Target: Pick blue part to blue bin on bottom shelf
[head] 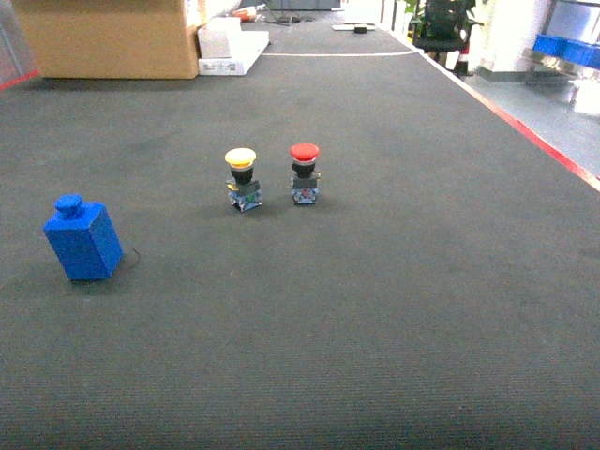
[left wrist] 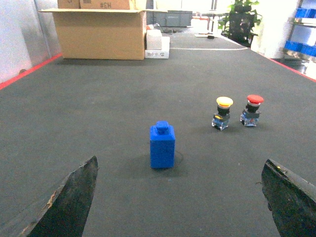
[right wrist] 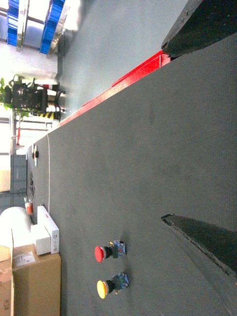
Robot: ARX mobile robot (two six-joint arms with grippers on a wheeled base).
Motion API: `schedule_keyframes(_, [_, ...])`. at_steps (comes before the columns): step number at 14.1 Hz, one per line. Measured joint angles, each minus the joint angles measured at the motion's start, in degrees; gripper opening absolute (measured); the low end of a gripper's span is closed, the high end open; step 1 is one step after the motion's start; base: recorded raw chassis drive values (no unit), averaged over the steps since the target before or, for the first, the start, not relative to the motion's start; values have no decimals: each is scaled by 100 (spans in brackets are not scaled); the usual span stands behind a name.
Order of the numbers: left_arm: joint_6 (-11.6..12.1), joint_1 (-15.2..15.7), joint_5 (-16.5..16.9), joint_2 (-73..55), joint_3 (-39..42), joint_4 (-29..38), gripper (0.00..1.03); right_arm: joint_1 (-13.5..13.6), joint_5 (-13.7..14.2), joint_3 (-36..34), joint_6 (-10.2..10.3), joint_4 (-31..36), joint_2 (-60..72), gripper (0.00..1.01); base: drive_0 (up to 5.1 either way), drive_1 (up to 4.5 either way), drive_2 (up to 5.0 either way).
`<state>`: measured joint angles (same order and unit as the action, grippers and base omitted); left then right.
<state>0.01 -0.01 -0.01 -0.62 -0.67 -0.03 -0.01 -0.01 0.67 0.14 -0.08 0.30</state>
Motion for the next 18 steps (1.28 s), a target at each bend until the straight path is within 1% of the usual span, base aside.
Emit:
schedule_keyframes(10, [0,0,0,0,-2,-24,98,0,0,0,2,-20,0,98,0,0,0])
schedule_keyframes(11, [-44,-9,-31,-24,-20,-157,98,0,0,0,2,-20,0,98,0,0,0])
schedule_keyframes(12, [-400,-138,-293,-483,-354,-1064,98,0,-2,0,-2,-24,0,98,0,0,0])
schedule_keyframes(13, [-844,-173,-238,-1287,-581,-1167,98,0,-2,0,-2,-15,0,98,0,0,0])
schedule_keyframes(14, [-1056,-278,-195,-1818,-584,-737,98,0,2,0,2,-20,0,98,0,0,0])
schedule_keyframes(16, [-1113,-378,-192,-2321,-603,-116,98,0,2,0,0,-24,0,98,0,0,0])
schedule_keyframes(18, [-1115,-442,-190,-2677,-656,251,98,0,0,0,0,-24,0,98,0,0,0])
